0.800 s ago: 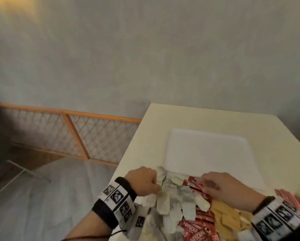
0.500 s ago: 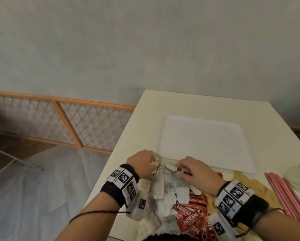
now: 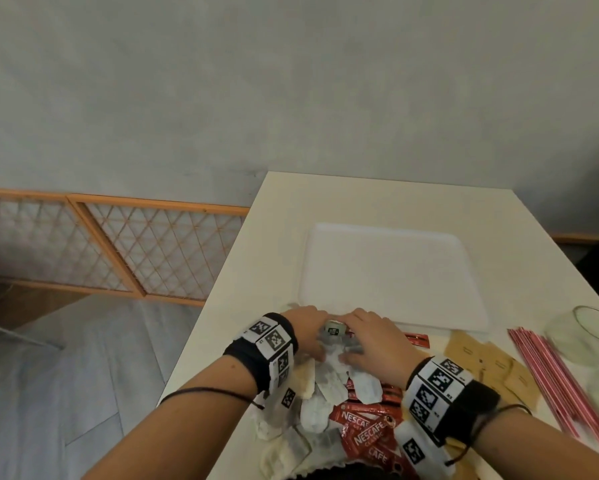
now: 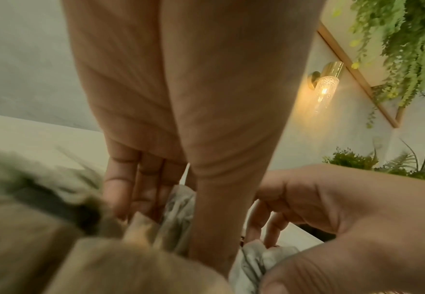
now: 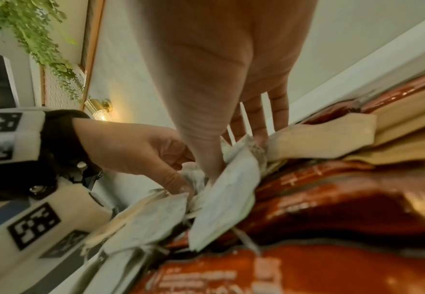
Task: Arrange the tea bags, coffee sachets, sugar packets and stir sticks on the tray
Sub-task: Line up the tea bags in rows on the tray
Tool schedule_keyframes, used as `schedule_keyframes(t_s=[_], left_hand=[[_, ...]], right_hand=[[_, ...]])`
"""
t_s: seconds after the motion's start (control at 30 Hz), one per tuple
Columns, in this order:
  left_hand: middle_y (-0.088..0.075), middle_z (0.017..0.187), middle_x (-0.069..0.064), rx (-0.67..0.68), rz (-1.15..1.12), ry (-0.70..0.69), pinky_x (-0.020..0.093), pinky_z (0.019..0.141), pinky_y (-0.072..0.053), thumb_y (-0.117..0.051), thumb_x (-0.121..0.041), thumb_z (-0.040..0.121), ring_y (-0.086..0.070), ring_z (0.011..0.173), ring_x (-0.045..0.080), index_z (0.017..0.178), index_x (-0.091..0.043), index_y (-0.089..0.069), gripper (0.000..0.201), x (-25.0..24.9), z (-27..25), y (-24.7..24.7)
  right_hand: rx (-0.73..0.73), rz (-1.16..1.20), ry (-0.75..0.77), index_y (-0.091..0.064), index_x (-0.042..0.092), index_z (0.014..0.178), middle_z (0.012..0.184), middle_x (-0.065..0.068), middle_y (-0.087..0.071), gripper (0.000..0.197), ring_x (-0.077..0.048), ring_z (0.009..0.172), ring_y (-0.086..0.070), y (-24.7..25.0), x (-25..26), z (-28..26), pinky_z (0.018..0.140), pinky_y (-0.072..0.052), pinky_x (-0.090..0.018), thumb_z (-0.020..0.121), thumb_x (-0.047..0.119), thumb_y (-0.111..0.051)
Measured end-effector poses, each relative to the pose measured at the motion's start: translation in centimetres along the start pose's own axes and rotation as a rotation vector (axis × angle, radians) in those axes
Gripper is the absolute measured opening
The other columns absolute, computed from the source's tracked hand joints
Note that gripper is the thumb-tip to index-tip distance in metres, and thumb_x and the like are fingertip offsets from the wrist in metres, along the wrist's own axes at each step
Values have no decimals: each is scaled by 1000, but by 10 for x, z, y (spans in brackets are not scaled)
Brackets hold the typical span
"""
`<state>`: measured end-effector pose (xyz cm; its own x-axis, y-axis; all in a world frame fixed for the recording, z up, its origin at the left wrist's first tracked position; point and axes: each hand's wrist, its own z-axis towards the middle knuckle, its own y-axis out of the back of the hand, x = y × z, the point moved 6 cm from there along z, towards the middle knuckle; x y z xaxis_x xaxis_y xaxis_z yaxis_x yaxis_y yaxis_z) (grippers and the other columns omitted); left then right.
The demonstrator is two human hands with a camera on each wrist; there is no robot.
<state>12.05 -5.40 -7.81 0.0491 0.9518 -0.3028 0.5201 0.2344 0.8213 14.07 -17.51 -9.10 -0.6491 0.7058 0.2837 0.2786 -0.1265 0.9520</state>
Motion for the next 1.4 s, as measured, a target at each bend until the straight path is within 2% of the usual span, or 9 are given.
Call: schedule_keyframes(t_s=[0.3, 0.5, 0.57, 0.67, 0.8, 0.97, 1.13, 1.27, 1.4], left_hand=[[-57, 99, 8, -97, -123, -43, 27, 74, -40, -61, -21, 89, -56, 92, 25, 96, -11, -46, 19, 1, -4, 17], [-62, 106, -1, -296, -558, -125, 24, 78, -47, -65, -26, 89, -58, 90, 11, 114, -15, -52, 30, -5, -12, 32], [-63, 107, -4, -297, -601, -154, 22, 78, -47, -64, -22, 90, -58, 91, 9, 117, -18, -52, 29, -11, -9, 28], [-63, 112, -2, -313, -608, -152, 22, 84, -48, -63, -23, 92, -59, 97, 11, 121, -15, -53, 31, -15, -6, 24], [-56, 93, -11, -322, -514, -191, 4, 65, -37, -59, -20, 95, -49, 76, -5, 103, -21, -51, 12, -20, -6, 19], [-56, 101, 6, -263, -413, -218, 13, 69, -37, -59, -19, 94, -53, 86, 14, 106, -7, -56, 17, -24, -4, 12], [-62, 109, 4, -204, -275, -280, 28, 82, -42, -59, -28, 93, -56, 95, 16, 114, -13, -54, 26, -31, -5, 3], [-63, 103, 3, -144, -270, -286, 19, 71, -37, -59, -26, 92, -50, 83, 9, 117, -14, -54, 28, -33, -2, -7], [-49, 76, -17, -169, -385, -212, 5, 59, -33, -59, -21, 92, -45, 65, -5, 123, -16, -54, 32, -26, 2, -6]], right_hand=[[-38, 260, -91, -29, 29, 146, 133, 11, -48, 79, -9, 118, -51, 22, -17, -18, 101, -42, -35, 80, 47, -69], [-97, 569, -110, -32, 44, 128, 116, 21, -52, 74, 0, 101, -55, 40, -15, -21, 89, -47, -24, 71, 56, -77], [-145, 707, -97, -43, 38, 121, 108, 15, -59, 58, -4, 90, -62, 42, -14, -17, 83, -54, -31, 75, 45, -79], [-147, 841, -74, -52, 33, 119, 100, 9, -63, 43, -13, 83, -67, 42, -17, -14, 81, -56, -40, 83, 33, -74], [-118, 930, -91, -62, 30, 103, 96, 0, -68, 16, -21, 87, -68, 37, -23, -17, 85, -56, -43, 93, 42, -59], [-138, 892, -117, -61, 27, 82, 85, 6, -63, 30, -13, 84, -64, 35, -31, -14, 83, -51, -36, 96, 50, -47], [-58, 876, -49, -55, 5, 74, 118, 13, -61, 27, -2, 108, -58, 28, -40, -1, 92, -45, -24, 96, 21, -58], [17, 1022, -27, -48, 13, 62, 99, -3, -72, 30, -16, 95, -67, 18, -42, 7, 90, -51, -33, 86, 7, -65], [4, 956, -73, -61, 15, 77, 80, -1, -69, 20, -19, 77, -64, 16, -43, 11, 81, -51, -35, 90, 29, -67]])
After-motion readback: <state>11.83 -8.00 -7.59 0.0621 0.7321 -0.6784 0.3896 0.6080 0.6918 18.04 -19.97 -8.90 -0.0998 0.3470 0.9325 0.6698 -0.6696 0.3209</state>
